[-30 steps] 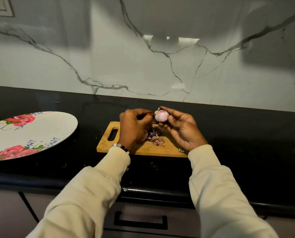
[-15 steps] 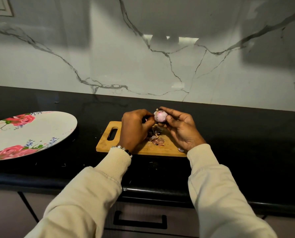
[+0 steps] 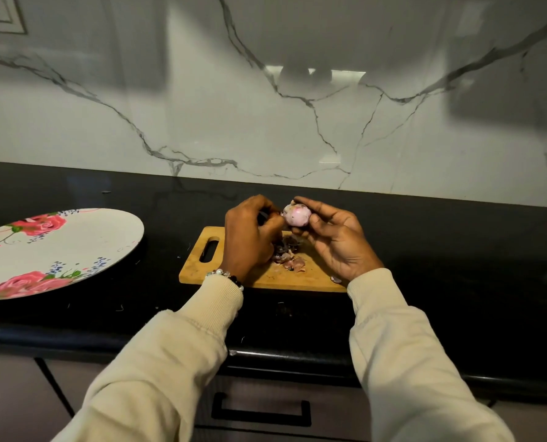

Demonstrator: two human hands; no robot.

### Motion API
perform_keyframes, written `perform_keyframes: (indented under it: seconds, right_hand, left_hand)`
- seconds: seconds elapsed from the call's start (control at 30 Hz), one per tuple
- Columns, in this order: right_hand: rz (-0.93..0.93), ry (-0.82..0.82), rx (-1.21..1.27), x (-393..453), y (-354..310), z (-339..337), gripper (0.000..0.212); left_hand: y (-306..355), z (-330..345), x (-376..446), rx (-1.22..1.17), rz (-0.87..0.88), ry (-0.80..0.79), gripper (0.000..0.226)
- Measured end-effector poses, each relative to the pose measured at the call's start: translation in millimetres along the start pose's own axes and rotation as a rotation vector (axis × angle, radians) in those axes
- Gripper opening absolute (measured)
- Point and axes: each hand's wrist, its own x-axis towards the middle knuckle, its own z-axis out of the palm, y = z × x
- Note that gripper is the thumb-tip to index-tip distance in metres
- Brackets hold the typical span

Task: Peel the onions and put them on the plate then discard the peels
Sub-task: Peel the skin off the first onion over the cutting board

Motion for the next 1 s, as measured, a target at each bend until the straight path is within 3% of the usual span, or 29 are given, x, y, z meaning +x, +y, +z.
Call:
perform_keyframes:
  seconds: [0.13, 0.33, 0.47, 0.67, 0.83, 1.0]
  right_hand:
    - [-0.017, -0.007, 0.078, -0.7, -2.6, -0.9, 0.033]
    - [-0.039, 0.016, 0.107, 0.8, -3.4, -3.1, 0.032]
    - [-0.039, 0.033, 0.157, 1.5, -4.3, -3.8, 0.033]
    - [0.000, 0.038, 0.174, -1.2, -5.7, 0.3, 0.034]
    - [0.017, 0.051, 0.156, -1.4, -5.8, 0.7, 0.035]
    - [0.030, 0.024, 0.130, 0.7, -3.5, -2.2, 0.031]
  left_hand:
    - [6.2, -2.7, -0.3, -0.134, -0.116, 0.040, 0.005]
    - [7.1, -2.2, -1.7, -0.212, -0.116, 0.053, 0.018]
    - [1.2, -1.0, 0.8, -0.192, -0.036, 0.063, 0.014]
    - [0.7, 2.1, 0.2, -0.112, 0.021, -0.048, 0.014]
    - [1.6, 0.0, 0.1, -0.190, -0.096, -0.058, 0.006]
    - [1.0, 1.1, -0.4, -0.167, -0.091, -0.059, 0.012]
